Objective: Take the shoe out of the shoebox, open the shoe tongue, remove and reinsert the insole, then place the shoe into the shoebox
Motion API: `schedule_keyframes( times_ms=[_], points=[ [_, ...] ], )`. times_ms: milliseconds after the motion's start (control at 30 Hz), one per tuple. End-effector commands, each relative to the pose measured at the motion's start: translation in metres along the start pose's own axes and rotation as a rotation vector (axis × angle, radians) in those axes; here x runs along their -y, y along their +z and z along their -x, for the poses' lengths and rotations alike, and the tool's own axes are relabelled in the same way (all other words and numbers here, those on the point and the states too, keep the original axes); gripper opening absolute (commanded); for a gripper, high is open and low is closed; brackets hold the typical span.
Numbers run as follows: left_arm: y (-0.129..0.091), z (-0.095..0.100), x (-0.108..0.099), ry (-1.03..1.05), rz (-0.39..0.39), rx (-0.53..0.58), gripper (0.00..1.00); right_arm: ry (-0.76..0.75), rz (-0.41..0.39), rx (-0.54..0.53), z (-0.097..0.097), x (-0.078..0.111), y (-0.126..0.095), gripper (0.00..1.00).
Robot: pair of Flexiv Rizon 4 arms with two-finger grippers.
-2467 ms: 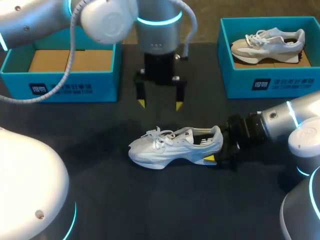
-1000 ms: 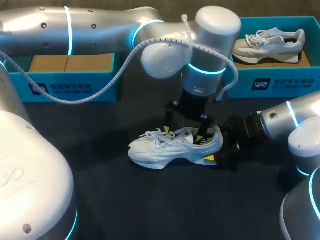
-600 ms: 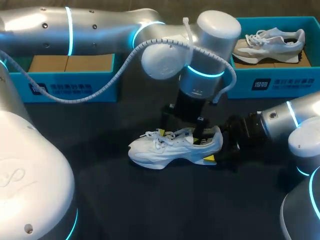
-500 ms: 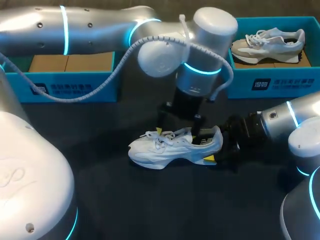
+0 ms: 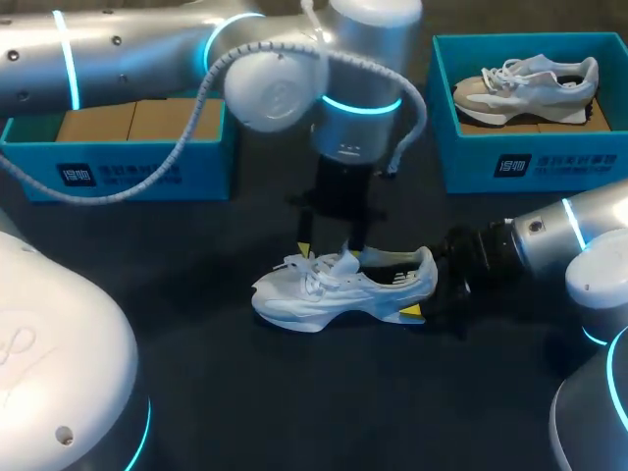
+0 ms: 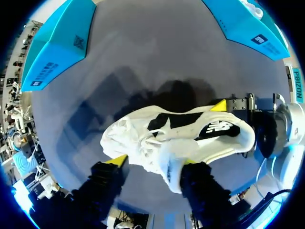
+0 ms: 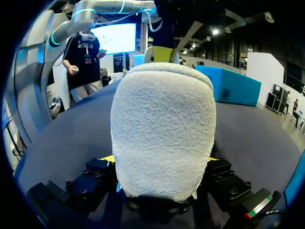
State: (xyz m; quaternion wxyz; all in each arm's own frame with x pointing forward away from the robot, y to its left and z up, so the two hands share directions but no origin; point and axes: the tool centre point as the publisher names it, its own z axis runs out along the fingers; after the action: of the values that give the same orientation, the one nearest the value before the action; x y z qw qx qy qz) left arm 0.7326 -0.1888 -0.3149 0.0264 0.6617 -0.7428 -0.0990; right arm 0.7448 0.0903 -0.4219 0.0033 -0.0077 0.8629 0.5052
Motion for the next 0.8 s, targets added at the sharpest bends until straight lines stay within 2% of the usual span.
schedule_keyframes(
  times_ms=[33, 200, 467, 800],
  points=[
    [-0.002, 0.009, -0.002, 0.014, 0.023, -0.083, 0.0, 0.0, -0.003, 0.001, -0.001, 0.0, 0.003, 0.0],
    [-0.004, 0.017, -0.004, 0.021, 0.046, -0.135, 0.0, 0.0, -0.003, 0.001, -0.001, 0.0, 0.003, 0.0],
    [-0.006, 0.034, -0.011, 0.01, 0.037, -0.173, 0.0, 0.0, -0.003, 0.001, -0.001, 0.0, 0.003, 0.0],
    [0.01, 0.056, -0.02, -0.02, 0.046, -0.147, 0.0, 0.0, -0.003, 0.001, -0.001, 0.0, 0.003, 0.0]
  ],
)
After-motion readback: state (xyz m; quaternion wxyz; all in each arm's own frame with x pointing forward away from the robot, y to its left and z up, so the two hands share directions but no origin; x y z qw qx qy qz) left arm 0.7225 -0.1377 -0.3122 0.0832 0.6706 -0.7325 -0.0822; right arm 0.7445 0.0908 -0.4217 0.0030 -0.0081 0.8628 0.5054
